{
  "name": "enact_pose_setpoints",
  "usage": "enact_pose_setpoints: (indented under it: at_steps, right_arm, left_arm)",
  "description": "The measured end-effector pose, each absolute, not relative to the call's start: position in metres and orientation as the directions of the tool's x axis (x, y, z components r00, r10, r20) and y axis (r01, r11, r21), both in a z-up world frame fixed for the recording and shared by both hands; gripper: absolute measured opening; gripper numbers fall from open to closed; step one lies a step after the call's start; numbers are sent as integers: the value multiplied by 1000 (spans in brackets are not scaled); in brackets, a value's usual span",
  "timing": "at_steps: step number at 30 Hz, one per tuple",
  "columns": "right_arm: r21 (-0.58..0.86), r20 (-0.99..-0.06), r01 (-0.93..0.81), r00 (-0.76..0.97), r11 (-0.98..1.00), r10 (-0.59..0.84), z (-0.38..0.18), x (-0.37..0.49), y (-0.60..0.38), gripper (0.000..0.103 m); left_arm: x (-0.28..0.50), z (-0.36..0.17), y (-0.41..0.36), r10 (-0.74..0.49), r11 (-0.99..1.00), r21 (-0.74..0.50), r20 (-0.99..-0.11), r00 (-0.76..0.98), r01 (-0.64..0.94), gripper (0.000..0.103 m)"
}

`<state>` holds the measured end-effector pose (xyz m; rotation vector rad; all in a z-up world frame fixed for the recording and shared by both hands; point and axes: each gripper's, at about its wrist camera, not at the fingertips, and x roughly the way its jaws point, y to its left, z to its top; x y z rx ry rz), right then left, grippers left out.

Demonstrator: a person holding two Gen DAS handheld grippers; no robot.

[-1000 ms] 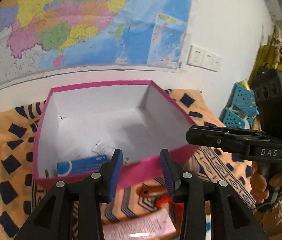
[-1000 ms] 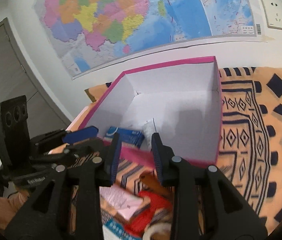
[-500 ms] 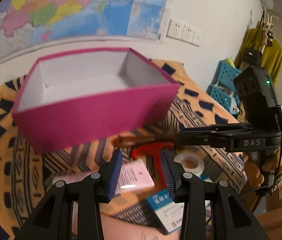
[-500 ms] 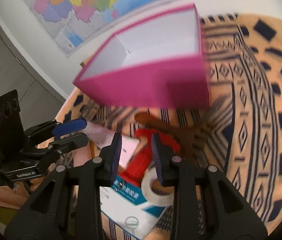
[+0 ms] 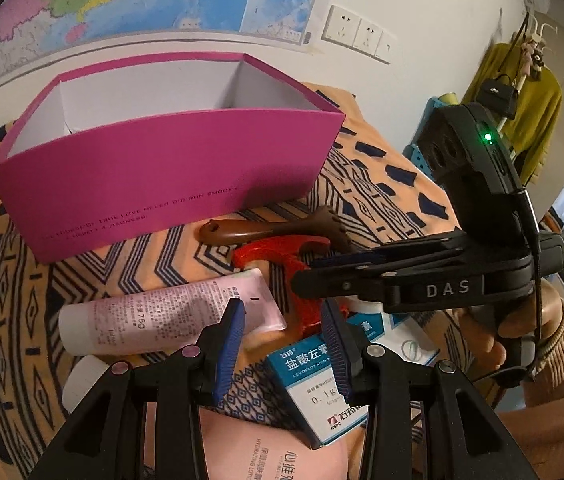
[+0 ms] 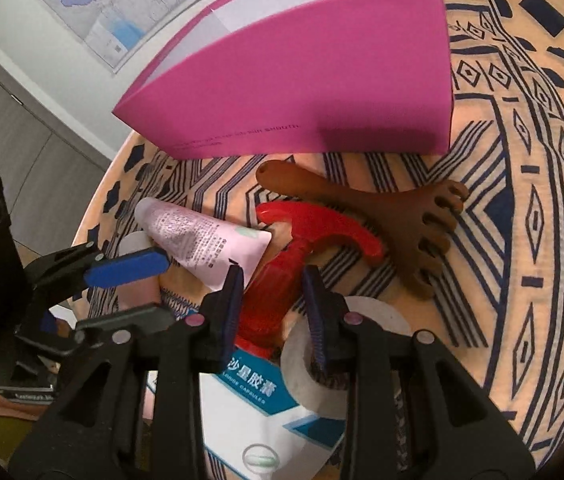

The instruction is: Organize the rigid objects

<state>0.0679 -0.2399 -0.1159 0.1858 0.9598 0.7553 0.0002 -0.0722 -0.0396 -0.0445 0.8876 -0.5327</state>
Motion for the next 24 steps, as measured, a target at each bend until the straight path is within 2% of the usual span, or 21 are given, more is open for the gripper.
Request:
enact_pose_setpoints:
  at_steps: [19,24]
  right_arm:
    - [426,-695,-509,346,748,630,-121,73,-219,36]
    - [431,-686,-505,355,748,635,-121,72,-224,30]
  left_arm:
    - [3,-50,-77,-478,861,-284,-734,483,421,40]
    - [4,-52,-79,-484,858,-290,-734,476,425,40]
